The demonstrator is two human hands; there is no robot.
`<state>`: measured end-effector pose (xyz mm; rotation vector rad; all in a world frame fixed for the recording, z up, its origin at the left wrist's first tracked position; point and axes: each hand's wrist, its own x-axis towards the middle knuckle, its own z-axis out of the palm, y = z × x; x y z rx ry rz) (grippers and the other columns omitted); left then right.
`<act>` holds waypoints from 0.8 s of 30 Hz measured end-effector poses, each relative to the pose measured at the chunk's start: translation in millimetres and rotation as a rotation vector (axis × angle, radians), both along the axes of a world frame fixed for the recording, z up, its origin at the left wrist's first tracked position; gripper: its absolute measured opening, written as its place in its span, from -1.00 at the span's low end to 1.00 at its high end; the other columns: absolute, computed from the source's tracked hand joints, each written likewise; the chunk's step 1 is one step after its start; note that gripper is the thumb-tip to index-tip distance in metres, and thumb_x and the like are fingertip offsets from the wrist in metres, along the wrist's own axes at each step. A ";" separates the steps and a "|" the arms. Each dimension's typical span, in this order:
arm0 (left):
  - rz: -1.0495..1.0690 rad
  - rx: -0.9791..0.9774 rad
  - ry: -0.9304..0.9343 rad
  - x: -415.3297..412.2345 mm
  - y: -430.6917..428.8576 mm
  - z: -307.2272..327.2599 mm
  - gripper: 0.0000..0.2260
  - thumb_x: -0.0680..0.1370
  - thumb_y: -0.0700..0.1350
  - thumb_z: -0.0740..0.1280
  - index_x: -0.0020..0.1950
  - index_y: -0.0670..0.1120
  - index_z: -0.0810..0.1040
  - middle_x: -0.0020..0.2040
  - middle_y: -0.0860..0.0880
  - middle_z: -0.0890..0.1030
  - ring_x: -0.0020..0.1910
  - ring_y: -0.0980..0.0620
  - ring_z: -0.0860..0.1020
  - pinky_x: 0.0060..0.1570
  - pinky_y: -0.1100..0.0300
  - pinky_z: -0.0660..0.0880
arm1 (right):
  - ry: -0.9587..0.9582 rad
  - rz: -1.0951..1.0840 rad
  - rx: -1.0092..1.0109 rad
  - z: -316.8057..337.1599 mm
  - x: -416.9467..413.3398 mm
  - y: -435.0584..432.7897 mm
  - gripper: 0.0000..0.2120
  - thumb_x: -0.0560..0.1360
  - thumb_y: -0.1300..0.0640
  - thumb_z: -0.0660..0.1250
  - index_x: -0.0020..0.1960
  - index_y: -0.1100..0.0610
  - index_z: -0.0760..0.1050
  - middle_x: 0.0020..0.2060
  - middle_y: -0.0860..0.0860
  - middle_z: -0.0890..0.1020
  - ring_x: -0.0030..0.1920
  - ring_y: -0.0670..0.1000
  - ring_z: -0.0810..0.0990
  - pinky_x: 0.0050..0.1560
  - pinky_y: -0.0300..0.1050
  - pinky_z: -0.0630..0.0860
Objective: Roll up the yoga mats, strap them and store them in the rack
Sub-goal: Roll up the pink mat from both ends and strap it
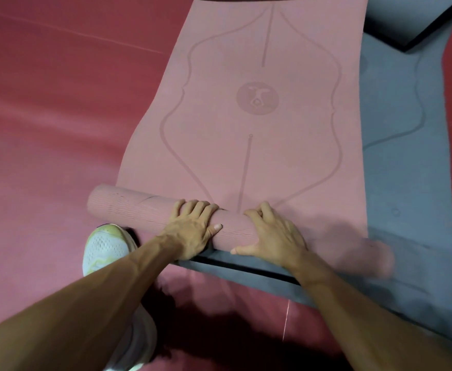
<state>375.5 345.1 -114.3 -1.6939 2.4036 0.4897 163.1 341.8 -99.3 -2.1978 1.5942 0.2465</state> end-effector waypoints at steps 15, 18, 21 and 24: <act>0.055 0.064 0.075 -6.7 -68.7 -7.6 -0.63 0.62 0.18 0.00 0.31 0.10 0.43 0.21 0.00 0.44 0.22 -0.01 0.41 0.22 -0.02 0.33 | 0.023 -0.048 -0.354 -18.5 -14.1 11.0 -0.35 0.47 -0.35 0.06 0.36 0.05 0.42 0.19 0.00 0.53 0.17 0.07 0.51 0.23 0.05 0.20; 0.030 -0.061 0.052 -10.3 -57.7 -5.6 -0.66 0.64 0.02 -0.06 0.26 0.05 0.42 0.18 0.07 0.50 0.20 -0.01 0.40 0.11 0.04 0.35 | 0.044 -0.087 -0.308 -16.1 -9.0 4.6 -0.36 0.47 -0.34 0.04 0.29 0.07 0.48 0.11 0.01 0.55 0.09 0.10 0.53 0.16 0.09 0.27; 0.063 -0.131 0.026 -14.9 -48.5 -1.2 -0.42 0.53 0.05 -0.28 0.22 0.00 0.47 0.13 0.01 0.55 0.16 -0.07 0.48 0.19 0.06 0.28 | 0.069 -0.055 -0.223 -9.9 -11.2 -10.2 -0.33 0.47 -0.38 -0.06 0.36 0.00 0.39 0.16 -0.03 0.50 0.17 0.08 0.49 0.17 0.10 0.29; 0.074 -0.194 0.057 -15.1 -39.1 -4.9 -0.43 0.56 0.08 -0.19 0.30 -0.10 0.46 0.23 -0.11 0.52 0.24 -0.14 0.46 0.30 0.00 0.21 | 0.059 -0.044 -0.055 -3.5 -17.7 -38.4 -0.41 0.52 -0.38 -0.06 0.46 -0.12 0.18 0.32 -0.07 0.35 0.34 0.04 0.31 0.28 0.10 0.18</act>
